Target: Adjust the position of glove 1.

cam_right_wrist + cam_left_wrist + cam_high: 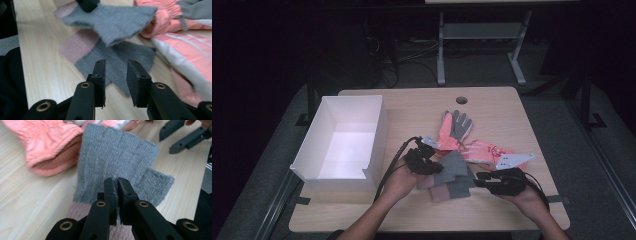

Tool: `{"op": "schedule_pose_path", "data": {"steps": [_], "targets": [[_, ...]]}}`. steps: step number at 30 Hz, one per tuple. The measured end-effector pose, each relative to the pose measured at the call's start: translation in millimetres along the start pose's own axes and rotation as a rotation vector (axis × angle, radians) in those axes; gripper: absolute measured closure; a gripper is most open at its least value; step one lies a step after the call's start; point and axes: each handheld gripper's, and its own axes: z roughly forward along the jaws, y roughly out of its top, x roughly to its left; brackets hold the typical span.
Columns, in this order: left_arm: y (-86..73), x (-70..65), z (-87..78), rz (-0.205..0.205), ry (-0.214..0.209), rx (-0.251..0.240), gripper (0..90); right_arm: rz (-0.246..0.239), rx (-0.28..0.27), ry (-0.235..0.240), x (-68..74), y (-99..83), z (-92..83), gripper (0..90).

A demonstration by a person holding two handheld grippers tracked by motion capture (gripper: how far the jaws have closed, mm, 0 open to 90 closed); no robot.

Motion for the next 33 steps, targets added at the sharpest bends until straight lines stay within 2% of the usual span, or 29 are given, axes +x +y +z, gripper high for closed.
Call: {"op": "schedule_pose_path", "data": {"steps": [6,16,18,19,20,24,27,28,31,32,33], "targets": [[2.1,-10.0,16.1,0.001,0.001,0.024,86.0,0.005,-0.019,-0.019,-4.5,-1.7,-6.2,67.7],[3.8,-13.5,37.7,0.003,0.005,0.050,82.8,0.003,-0.028,-0.022,-6.2,-1.9,-8.6,67.9],[2.9,-13.1,37.5,0.012,0.003,0.042,79.5,0.002,-0.029,-0.021,-6.1,-1.8,-9.2,67.9],[2.6,-14.0,37.2,-0.002,0.002,0.026,78.0,0.001,-0.030,-0.020,-6.0,-1.8,-9.3,67.9],[2.4,-12.3,34.2,0.015,0.000,0.030,76.6,0.000,-0.030,-0.019,-5.9,-1.8,-9.3,67.9],[0.9,-5.6,22.6,0.010,0.011,-0.009,75.6,0.003,-0.029,-0.017,-5.3,-1.8,-8.2,68.6],[-2.0,3.1,15.0,-0.006,0.025,-0.014,86.1,-0.007,-0.023,0.005,-1.8,-1.3,-6.7,76.8],[-3.0,7.5,13.1,0.008,0.039,-0.004,89.6,-0.010,-0.019,0.019,0.7,-0.7,-5.6,79.2],[-5.8,16.1,9.7,0.019,0.033,-0.020,89.6,-0.041,-0.012,0.050,8.5,1.8,-0.5,81.9],[-6.5,17.6,9.0,0.022,0.047,-0.021,87.6,-0.045,-0.009,0.055,10.8,2.6,1.1,81.8],[-7.5,19.5,8.7,0.040,0.056,-0.014,80.7,-0.051,-0.004,0.061,12.3,3.0,2.4,81.6]]}}
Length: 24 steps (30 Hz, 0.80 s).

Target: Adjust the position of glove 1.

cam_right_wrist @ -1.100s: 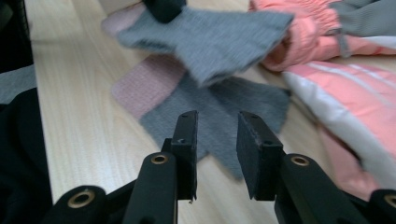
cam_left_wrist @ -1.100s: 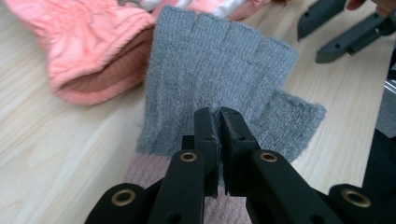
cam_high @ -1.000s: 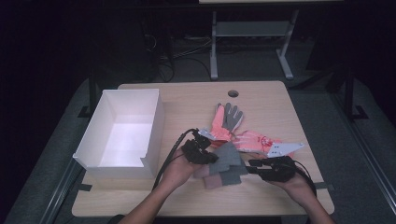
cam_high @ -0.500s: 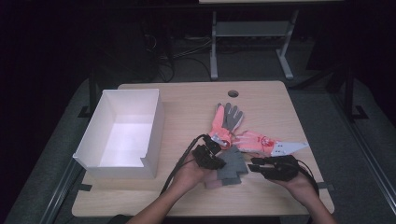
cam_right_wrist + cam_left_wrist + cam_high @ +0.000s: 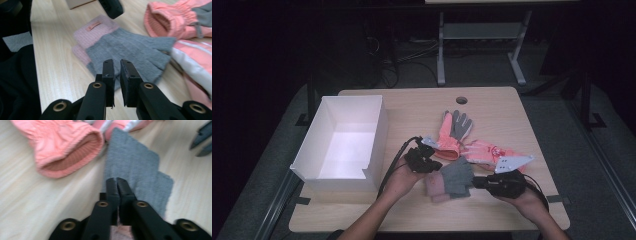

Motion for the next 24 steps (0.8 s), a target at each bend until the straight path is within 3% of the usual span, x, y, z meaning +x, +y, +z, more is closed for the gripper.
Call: {"op": "schedule_pose_path", "data": {"steps": [3,4,6,8,20,24], "targets": [[-5.0,6.4,1.3,-0.016,-0.010,-0.001,71.7,0.000,0.012,0.009,2.2,-0.5,3.5,80.3],[-6.8,9.6,1.7,-0.011,-0.017,0.006,71.4,-0.004,0.015,0.005,2.1,-0.9,4.0,80.3],[-10.4,12.2,5.0,-0.044,-0.067,0.007,72.2,-0.003,0.020,0.005,1.8,-1.2,4.3,80.4],[-12.9,12.7,8.0,-0.047,-0.078,0.029,73.6,-0.002,0.026,0.003,1.0,-1.7,4.6,81.0],[-26.2,-8.5,1.9,-0.042,-0.124,0.075,77.1,-0.004,0.074,0.004,1.8,-4.1,14.8,84.0],[-20.5,-15.0,-1.2,-0.022,-0.113,0.033,60.5,-0.001,0.067,-0.006,0.5,-3.9,13.1,81.3]]}}
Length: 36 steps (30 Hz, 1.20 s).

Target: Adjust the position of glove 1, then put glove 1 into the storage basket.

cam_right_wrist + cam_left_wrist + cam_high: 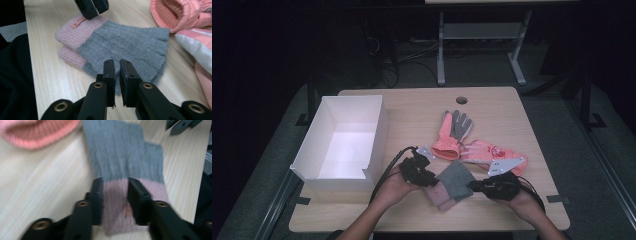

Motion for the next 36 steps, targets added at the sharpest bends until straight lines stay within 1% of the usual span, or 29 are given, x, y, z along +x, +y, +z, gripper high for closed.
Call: {"op": "schedule_pose_path", "data": {"steps": [1,3,5,6,7,8,10,13,14,16,17,19,21,23,24,25,26,27,28,29,30,31,32,34,36], "targets": [[2.1,-2.1,0.8,0.008,0.001,-0.006,54.5,0.005,-0.002,-0.006,-0.2,0.0,-0.7,79.4],[4.1,-4.4,3.2,0.007,0.000,-0.016,41.6,0.009,-0.007,-0.015,-1.0,-0.3,-1.9,73.9],[9.3,-9.1,12.3,0.017,0.011,-0.016,31.0,0.017,-0.012,-0.023,-2.4,-0.8,-3.2,70.6],[10.8,-9.6,15.7,0.022,0.016,-0.010,27.9,0.021,-0.012,-0.027,-3.2,-1.0,-3.9,68.4],[12.2,-11.0,19.9,0.012,0.019,-0.015,24.8,0.028,-0.016,-0.032,-3.7,-1.0,-4.5,67.5],[13.4,-11.1,23.0,0.022,0.027,0.003,22.2,0.027,-0.017,-0.036,-4.2,-1.0,-5.3,66.1],[15.1,-12.1,30.8,0.023,0.041,0.009,18.2,0.035,-0.024,-0.040,-5.0,-1.1,-6.6,62.9],[15.5,-13.6,40.4,0.034,0.046,0.028,15.5,0.045,-0.028,-0.044,-6.1,-1.3,-7.4,58.5],[15.2,-15.0,43.5,0.026,0.052,0.029,15.2,0.041,-0.030,-0.045,-6.8,-1.5,-7.4,58.0],[14.5,-16.1,49.0,0.032,0.062,0.042,14.2,0.048,-0.032,-0.048,-7.0,-1.6,-7.5,55.1],[14.5,-16.1,49.0,0.032,0.062,0.042,13.9,0.046,-0.033,-0.048,-7.5,-1.7,-7.3,54.0],[12.9,-18.3,54.6,0.021,0.073,0.042,13.6,0.043,-0.035,-0.049,-7.8,-1.8,-7.5,52.2],[12.1,-18.6,55.1,0.026,0.078,0.040,13.6,0.045,-0.038,-0.049,-7.9,-1.4,-7.9,51.3],[10.8,-18.9,56.3,0.019,0.075,0.040,13.6,0.041,-0.047,-0.049,-8.6,-1.2,-8.3,50.3],[10.1,-18.6,57.1,0.019,0.071,0.043,13.6,0.049,-0.046,-0.052,-8.5,-1.0,-8.6,50.0],[9.5,-19.7,58.0,0.013,0.067,0.033,13.2,0.041,-0.050,-0.054,-9.5,-1.2,-8.5,50.0],[9.6,-19.9,57.7,0.029,0.071,0.042,13.2,0.042,-0.050,-0.055,-9.9,-1.3,-8.7,49.9],[9.6,-19.9,57.7,0.029,0.071,0.042,13.3,0.041,-0.053,-0.055,-10.4,-1.5,-8.7,49.7],[9.8,-22.2,58.2,0.029,0.081,0.045,13.8,0.045,-0.050,-0.056,-10.3,-1.5,-9.4,49.7],[10.1,-22.8,57.7,0.040,0.082,0.054,15.0,0.043,-0.052,-0.058,-10.6,-1.8,-9.9,49.4],[10.2,-24.4,57.8,0.038,0.084,0.050,17.2,0.048,-0.054,-0.059,-10.6,-1.8,-10.7,49.2],[10.7,-25.4,57.0,0.048,0.084,0.058,19.9,0.059,-0.056,-0.059,-10.3,-1.7,-11.4,49.2],[10.9,-26.5,57.1,0.046,0.081,0.054,23.0,0.053,-0.061,-0.064,-10.9,-1.8,-12.0,49.1],[11.5,-26.9,55.9,0.050,0.069,0.061,28.8,0.051,-0.064,-0.069,-11.2,-1.6,-13.3,49.1],[12.6,-27.5,55.2,0.051,0.047,0.067,36.3,0.054,-0.068,-0.073,-11.3,-1.3,-14.7,49.1]]}}
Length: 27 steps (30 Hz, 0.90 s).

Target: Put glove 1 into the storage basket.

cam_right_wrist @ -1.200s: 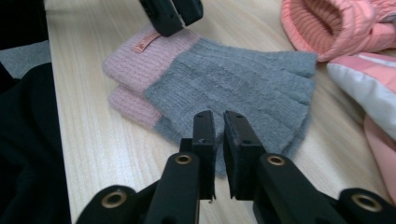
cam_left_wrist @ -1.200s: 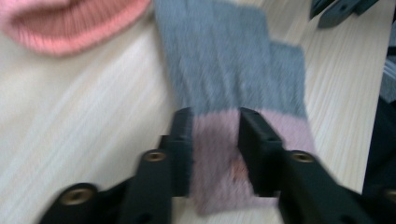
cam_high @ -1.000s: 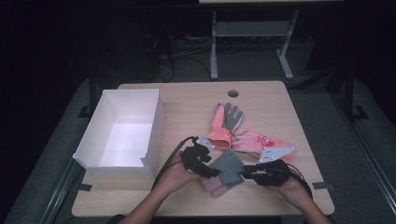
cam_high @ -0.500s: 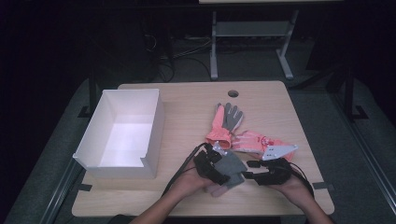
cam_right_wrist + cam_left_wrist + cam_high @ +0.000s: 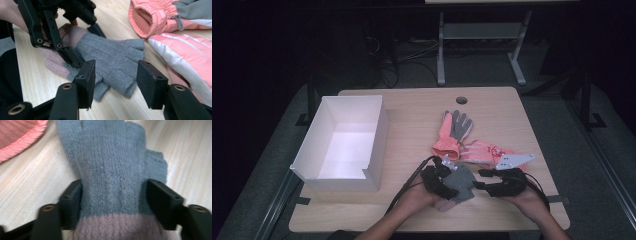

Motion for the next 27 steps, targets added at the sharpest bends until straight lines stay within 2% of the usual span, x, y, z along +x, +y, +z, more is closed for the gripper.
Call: {"op": "schedule_pose_path", "data": {"steps": [3,5,8,17,21,26,27], "targets": [[1.1,0.0,-0.8,-0.013,-0.043,0.004,50.0,0.002,-0.004,-0.001,-0.8,-0.2,-1.1,48.7],[1.5,0.0,-1.1,-0.009,-0.048,0.006,57.1,0.008,-0.005,0.002,-0.9,-0.5,-0.9,47.3],[3.8,1.7,-2.8,0.003,-0.062,0.025,62.6,0.008,-0.006,-0.003,-1.2,-0.7,-0.4,43.1],[3.1,13.4,-17.3,-0.044,-0.128,-0.004,66.6,0.010,-0.006,-0.001,-1.4,-0.4,0.5,39.0],[2.7,18.7,-30.8,-0.073,-0.135,-0.031,66.6,0.020,-0.001,0.000,-1.5,-0.8,0.6,38.3],[1.3,25.5,-50.8,-0.091,-0.123,-0.051,66.6,0.015,-0.002,-0.003,-1.4,-0.4,0.7,37.4],[1.3,25.5,-50.8,-0.091,-0.123,-0.051,66.5,0.016,-0.002,-0.002,-1.4,-0.2,1.0,37.0]]}}
